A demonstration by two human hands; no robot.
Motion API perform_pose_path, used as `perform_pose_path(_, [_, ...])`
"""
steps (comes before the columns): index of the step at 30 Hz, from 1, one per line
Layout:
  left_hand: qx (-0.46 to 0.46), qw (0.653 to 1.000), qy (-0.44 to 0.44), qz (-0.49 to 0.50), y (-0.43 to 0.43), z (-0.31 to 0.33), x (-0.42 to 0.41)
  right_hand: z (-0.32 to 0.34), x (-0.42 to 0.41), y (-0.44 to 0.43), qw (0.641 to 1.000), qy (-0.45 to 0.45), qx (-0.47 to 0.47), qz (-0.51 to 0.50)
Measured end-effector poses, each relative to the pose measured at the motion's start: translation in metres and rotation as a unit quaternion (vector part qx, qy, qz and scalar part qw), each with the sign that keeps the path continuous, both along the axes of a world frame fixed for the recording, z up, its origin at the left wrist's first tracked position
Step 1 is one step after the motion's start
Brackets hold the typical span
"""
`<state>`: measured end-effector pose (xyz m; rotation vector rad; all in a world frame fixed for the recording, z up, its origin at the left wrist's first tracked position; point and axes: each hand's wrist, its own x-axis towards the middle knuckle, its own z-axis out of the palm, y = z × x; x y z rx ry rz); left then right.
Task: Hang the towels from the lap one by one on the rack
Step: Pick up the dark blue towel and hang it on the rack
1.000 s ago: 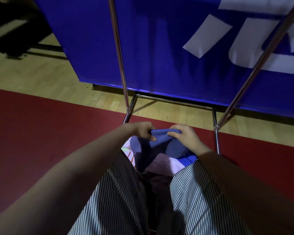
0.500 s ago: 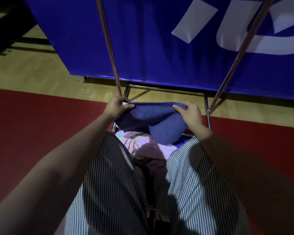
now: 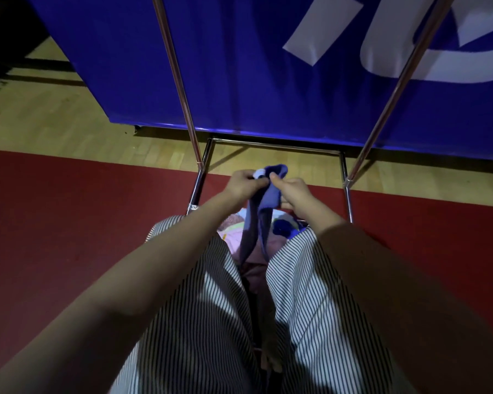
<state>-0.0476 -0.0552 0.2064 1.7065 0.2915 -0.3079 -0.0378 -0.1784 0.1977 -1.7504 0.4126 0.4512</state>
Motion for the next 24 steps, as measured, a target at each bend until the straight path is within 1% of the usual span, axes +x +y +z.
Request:
perform_pose_path(2, [0.014,1.000,-0.011,-0.022,-0.012,0.001,-0.003,0.008,-0.002,0.006,0.996,0.068,0.058,-0.009])
perform_pose_path(3, [0.028,0.998,-0.017,-0.048,-0.013,0.001,-0.005,0.012,-0.002,0.006,0.990,0.102,0.094,-0.012])
perform_pose_path(4, [0.057,0.994,-0.033,-0.088,-0.012,0.001,-0.005,0.015,-0.001,0.006,0.981,0.131,0.139,-0.013])
perform_pose_path(6, [0.157,0.968,-0.074,-0.180,-0.006,0.001,-0.007,0.020,0.000,0.003,0.965,0.157,0.208,-0.004])
perform_pose_path(8, [0.238,0.937,-0.119,-0.228,0.002,0.000,-0.006,0.025,0.000,-0.002,0.965,0.149,0.214,-0.003])
perform_pose_path(10, [0.280,0.916,-0.161,-0.237,0.006,0.000,-0.005,0.025,-0.001,-0.005,0.969,0.143,0.201,0.005])
perform_pose_path(11, [0.289,0.912,-0.179,-0.231,0.008,0.000,-0.004,0.025,-0.003,-0.007,0.976,0.138,0.168,0.024])
perform_pose_path(12, [0.294,0.911,-0.191,-0.219,0.010,0.000,-0.003,0.024,-0.003,-0.009,0.985,0.123,0.109,0.053])
perform_pose_path(14, [0.307,0.913,-0.193,-0.189,0.016,0.000,-0.001,0.021,-0.005,-0.013,0.993,0.061,-0.021,0.096])
perform_pose_path(15, [0.314,0.913,-0.191,-0.177,0.019,0.001,0.000,0.021,-0.006,-0.015,0.993,0.021,-0.070,0.097])
perform_pose_path(16, [0.319,0.913,-0.191,-0.169,0.022,0.001,0.000,0.018,-0.006,-0.018,0.991,-0.019,-0.102,0.088])
perform_pose_path(18, [0.315,0.912,-0.201,-0.168,0.028,0.002,0.001,0.009,-0.001,-0.024,0.987,-0.081,-0.113,0.082])
perform_pose_path(19, [0.310,0.912,-0.206,-0.173,0.030,0.002,0.000,0.010,-0.002,-0.027,0.980,-0.096,-0.127,0.117])
perform_pose_path(20, [0.304,0.912,-0.209,-0.181,0.032,0.004,0.000,0.008,-0.001,-0.031,0.966,-0.106,-0.160,0.173])
perform_pose_path(22, [0.286,0.915,-0.203,-0.198,0.034,0.006,-0.002,0.004,-0.001,-0.036,0.928,-0.120,-0.226,0.269])
perform_pose_path(24, [0.263,0.923,-0.191,-0.208,0.035,0.010,-0.004,-0.004,0.001,-0.038,0.904,-0.139,-0.264,0.306])
